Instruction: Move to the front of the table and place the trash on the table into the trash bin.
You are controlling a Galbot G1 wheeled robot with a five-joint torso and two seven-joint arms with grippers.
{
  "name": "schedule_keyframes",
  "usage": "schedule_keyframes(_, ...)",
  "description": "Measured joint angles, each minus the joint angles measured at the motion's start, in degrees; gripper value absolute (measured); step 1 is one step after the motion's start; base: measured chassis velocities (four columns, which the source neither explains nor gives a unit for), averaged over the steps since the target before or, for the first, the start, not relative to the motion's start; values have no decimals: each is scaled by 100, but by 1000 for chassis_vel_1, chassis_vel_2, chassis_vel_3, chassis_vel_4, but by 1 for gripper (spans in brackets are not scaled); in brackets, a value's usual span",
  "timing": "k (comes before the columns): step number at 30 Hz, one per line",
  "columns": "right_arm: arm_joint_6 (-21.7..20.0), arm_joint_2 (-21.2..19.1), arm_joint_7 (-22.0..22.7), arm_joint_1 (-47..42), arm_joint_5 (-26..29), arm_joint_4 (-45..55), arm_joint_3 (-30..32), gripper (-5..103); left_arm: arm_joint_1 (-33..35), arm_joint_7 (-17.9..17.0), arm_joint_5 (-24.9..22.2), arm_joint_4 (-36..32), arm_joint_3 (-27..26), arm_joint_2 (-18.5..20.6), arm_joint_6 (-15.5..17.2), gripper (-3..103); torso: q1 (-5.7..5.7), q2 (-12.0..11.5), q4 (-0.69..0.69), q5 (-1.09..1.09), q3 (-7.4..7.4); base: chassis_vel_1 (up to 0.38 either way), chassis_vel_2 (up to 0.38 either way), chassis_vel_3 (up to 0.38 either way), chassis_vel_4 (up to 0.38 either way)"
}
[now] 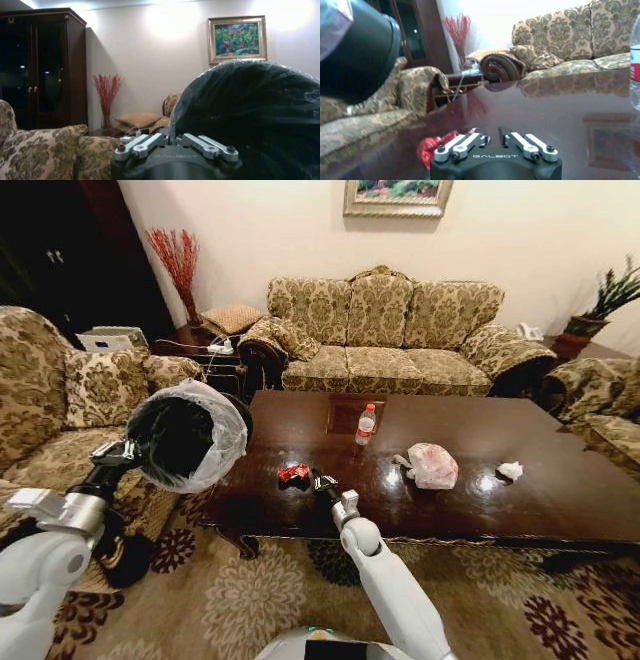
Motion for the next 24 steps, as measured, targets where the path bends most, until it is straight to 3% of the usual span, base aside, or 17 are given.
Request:
schedule_keyframes(2, -2, 9, -8, 2, 54, 25, -10, 17, 8, 0, 0, 1, -11, 0, -1, 2, 0, 0, 0, 0, 0, 0, 0, 0, 0)
schedule_keyframes(5, -93, 51, -15, 13, 237, 77, -84, 33, 22, 4, -3, 5, -41, 9, -2, 2, 0, 0, 0, 0, 0, 0, 0, 0, 0)
schedule_keyframes(8, -117, 79, -1, 20, 238, 64, -100, 38, 21, 4, -6, 7, -47, 13, -2, 2, 0, 0, 0, 0, 0, 0, 0, 0, 0)
schedule_keyframes(11, -159, 170, 125, 45, 186, -56, -113, 55, 20, 5, -10, 15, -49, 21, -3, 2, 0, 0, 0, 0, 0, 0, 0, 0, 0)
schedule_keyframes(13, -175, 185, 153, 51, 169, -75, -113, 55, 20, 5, -10, 18, -49, 20, -3, 2, 0, 0, 0, 0, 0, 0, 0, 0, 0)
schedule_keyframes(14, -197, 211, 211, 62, 151, -107, -114, 66, 20, 5, -8, 23, -49, 7, -3, 2, 0, 0, 0, 0, 0, 0, 0, 0, 0)
schedule_keyframes(19, -250, 222, 316, 102, 162, -154, -163, 70, 20, 6, -7, 27, -46, -10, -8, 2, 0, 0, 0, 0, 0, 0, 0, 0, 0)
schedule_keyframes(22, -343, 248, 378, 173, 276, -238, -230, 61, 19, 7, -7, 32, -44, -12, -13, 2, 0, 0, 0, 0, 0, 0, 0, 0, 0)
schedule_keyframes(24, -356, 255, 384, 182, 304, -245, -236, 61, 19, 8, -7, 33, -44, -12, -13, 2, 0, 0, 0, -1, 0, 0, 0, 0, 0)
